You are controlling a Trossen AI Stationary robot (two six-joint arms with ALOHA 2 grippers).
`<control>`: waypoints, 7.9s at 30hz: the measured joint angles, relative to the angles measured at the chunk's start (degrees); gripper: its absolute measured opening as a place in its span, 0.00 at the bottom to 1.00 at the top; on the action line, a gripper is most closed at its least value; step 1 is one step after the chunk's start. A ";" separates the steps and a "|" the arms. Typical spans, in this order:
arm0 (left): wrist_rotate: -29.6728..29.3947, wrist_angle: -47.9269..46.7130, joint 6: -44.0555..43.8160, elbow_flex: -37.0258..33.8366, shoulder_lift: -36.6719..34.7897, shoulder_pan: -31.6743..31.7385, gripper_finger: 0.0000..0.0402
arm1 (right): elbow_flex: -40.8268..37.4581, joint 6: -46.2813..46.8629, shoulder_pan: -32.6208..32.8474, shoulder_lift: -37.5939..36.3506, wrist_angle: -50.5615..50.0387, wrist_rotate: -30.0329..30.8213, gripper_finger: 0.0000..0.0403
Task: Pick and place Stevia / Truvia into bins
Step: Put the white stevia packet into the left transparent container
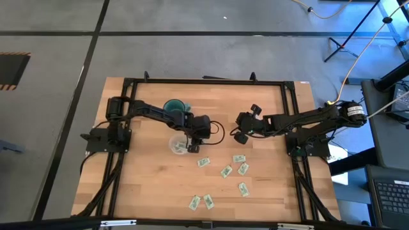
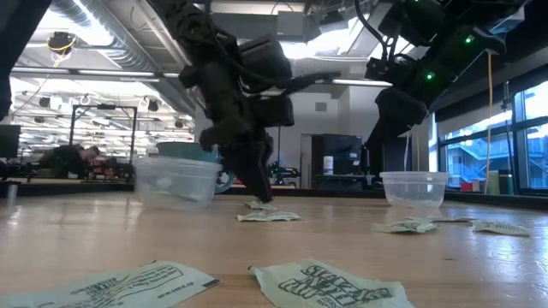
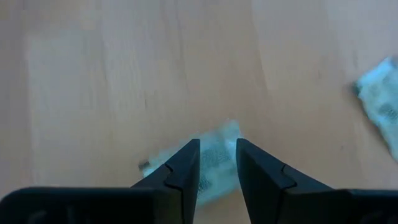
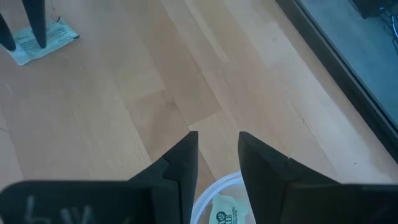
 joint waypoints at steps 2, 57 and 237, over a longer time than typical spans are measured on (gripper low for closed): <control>-0.07 0.49 0.04 0.10 0.74 0.00 0.24 | 0.00 0.02 -0.02 0.00 0.02 0.02 0.29; -0.56 -25.96 -14.31 0.02 -19.24 -5.88 0.01 | 0.00 0.22 0.02 -0.02 -0.39 0.00 0.29; -7.88 -14.23 -22.31 -20.20 -26.43 -8.71 0.04 | 0.16 2.57 0.22 0.00 0.34 -4.21 0.29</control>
